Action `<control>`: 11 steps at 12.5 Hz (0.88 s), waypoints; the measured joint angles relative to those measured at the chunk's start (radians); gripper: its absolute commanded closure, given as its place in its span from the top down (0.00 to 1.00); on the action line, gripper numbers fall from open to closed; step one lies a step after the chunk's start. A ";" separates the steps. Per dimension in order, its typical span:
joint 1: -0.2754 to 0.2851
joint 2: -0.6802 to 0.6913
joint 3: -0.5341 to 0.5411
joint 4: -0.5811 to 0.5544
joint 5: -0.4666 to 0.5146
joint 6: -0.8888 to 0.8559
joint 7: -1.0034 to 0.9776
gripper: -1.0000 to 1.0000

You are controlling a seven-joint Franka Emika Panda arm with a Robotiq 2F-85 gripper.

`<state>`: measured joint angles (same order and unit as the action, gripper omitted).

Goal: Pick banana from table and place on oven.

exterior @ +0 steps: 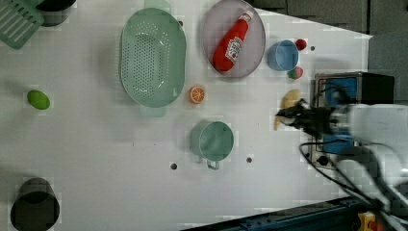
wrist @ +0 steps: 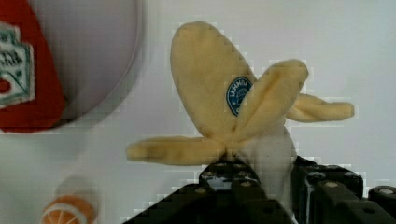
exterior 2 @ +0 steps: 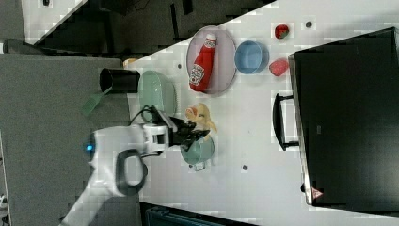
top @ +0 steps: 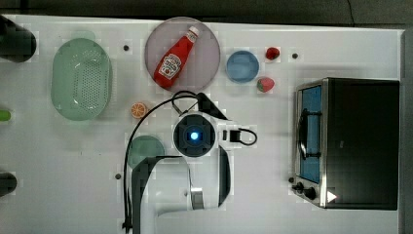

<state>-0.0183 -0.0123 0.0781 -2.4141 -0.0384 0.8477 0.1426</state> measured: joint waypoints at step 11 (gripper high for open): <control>0.016 -0.242 -0.138 0.554 0.029 -0.710 -0.034 0.25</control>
<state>-0.0023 -0.2546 -0.0603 -1.8604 -0.0093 0.1379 0.1082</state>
